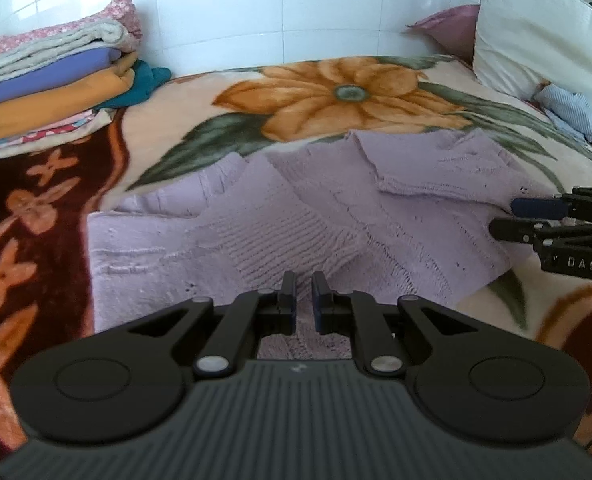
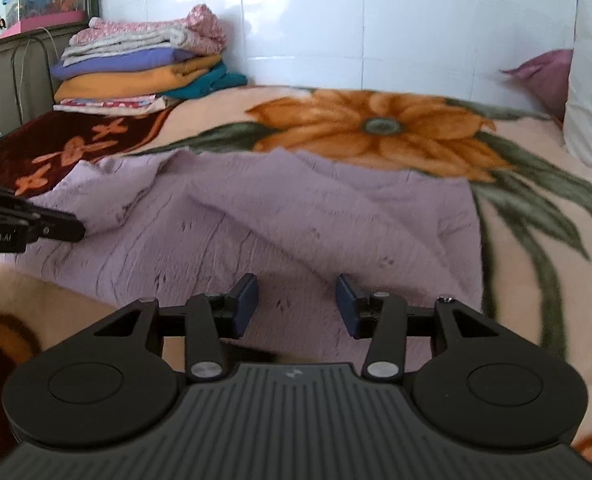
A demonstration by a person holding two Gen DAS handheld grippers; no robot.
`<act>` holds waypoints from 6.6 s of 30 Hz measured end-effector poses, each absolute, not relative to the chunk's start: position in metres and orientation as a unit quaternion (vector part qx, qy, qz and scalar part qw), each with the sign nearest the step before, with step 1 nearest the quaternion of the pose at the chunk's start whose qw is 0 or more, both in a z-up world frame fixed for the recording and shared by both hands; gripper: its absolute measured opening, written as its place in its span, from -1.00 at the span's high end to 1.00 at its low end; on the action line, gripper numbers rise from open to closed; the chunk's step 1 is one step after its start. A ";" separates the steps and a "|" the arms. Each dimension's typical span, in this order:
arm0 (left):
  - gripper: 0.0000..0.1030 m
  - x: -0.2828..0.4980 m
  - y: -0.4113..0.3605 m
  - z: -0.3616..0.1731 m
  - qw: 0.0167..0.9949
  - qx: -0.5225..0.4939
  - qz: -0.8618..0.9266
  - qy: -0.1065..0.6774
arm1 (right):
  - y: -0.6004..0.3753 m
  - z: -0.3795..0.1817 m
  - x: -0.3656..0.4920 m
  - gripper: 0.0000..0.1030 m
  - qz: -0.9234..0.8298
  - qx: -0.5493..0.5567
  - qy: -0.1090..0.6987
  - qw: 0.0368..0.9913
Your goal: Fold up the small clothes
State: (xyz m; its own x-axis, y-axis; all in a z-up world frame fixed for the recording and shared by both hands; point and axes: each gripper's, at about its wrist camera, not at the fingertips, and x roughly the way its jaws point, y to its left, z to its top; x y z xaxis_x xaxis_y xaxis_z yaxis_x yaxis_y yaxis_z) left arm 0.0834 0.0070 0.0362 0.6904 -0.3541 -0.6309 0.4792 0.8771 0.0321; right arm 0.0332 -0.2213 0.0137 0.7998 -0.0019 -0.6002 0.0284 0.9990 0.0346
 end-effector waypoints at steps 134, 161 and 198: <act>-0.19 0.063 0.050 0.058 0.917 -0.030 -0.081 0.389 | -0.345 0.027 0.010 -0.54 -0.106 0.198 0.288 0.931; -0.19 0.059 0.041 0.029 0.904 -0.039 -0.040 0.423 | -0.360 0.000 0.048 -0.73 0.019 0.320 0.337 0.885; -0.19 0.066 0.047 0.033 0.903 -0.043 -0.043 0.425 | -0.363 -0.017 0.065 0.11 -0.001 0.326 0.331 0.885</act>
State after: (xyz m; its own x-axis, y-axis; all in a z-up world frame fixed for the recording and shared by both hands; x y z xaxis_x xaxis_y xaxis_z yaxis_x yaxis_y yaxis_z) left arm 0.0657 0.0469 0.0326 0.6348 -0.1131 -0.7644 0.0405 0.9927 -0.1132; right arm 0.0647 -0.3629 -0.0169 0.7812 0.2142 -0.5863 0.2177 0.7869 0.5774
